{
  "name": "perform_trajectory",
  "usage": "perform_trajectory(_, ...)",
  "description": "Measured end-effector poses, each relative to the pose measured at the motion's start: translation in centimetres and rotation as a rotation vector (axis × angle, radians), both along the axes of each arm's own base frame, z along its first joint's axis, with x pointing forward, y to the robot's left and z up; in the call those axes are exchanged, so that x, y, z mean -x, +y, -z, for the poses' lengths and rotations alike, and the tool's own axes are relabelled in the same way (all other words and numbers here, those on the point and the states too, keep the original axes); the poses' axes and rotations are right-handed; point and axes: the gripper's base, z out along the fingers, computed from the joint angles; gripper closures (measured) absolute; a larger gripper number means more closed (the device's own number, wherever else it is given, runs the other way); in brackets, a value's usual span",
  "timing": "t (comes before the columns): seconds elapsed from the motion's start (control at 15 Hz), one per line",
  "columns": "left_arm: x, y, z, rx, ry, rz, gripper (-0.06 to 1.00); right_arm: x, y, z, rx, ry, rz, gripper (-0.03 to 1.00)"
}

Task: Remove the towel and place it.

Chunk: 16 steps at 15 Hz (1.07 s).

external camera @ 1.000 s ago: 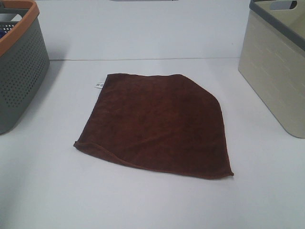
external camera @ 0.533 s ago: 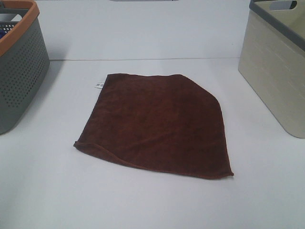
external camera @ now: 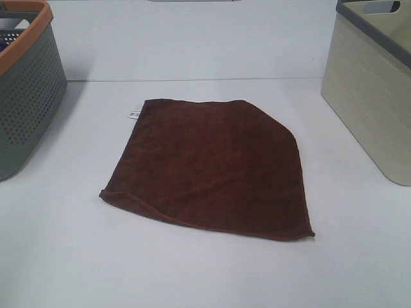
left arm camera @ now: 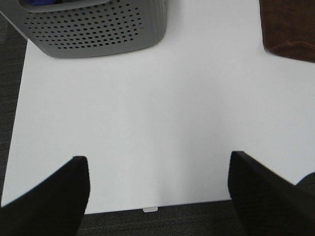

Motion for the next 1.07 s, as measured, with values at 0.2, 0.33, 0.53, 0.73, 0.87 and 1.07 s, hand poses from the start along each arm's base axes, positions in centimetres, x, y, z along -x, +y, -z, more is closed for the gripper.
perform_trajectory(0.2, 0.2, -0.3, 0.3, 0.009, -0.01, 0.067, 0.2, 0.0, 0.0, 0.0, 0.018, -0.002, -0.006, 0.33)
perform_trajectory(0.33, 1.1, -0.3, -0.1, 0.008, -0.098, 0.077, 0.2, 0.0, 0.0, 0.0, 0.033, -0.003, -0.012, 0.33)
perform_trajectory(0.53, 3.2, -0.3, -0.3, 0.024, -0.237, 0.072, 0.2, -0.1, 0.0, 0.1, 0.033, -0.001, -0.018, 0.33)
perform_trajectory(0.73, 4.4, -0.6, 0.1, 0.077, -0.332, 0.084, 0.2, -0.3, 0.2, 0.4, 0.026, 0.001, -0.038, 0.33)
perform_trajectory(0.87, 4.1, -0.9, 1.1, 0.106, -0.298, 0.104, 0.2, -0.3, 0.4, 0.5, 0.026, -0.002, -0.056, 0.33)
perform_trajectory(1.07, 4.1, -0.9, 1.0, 0.102, -0.301, 0.11, 0.2, -0.3, 0.4, 0.4, 0.031, -0.003, -0.058, 0.33)
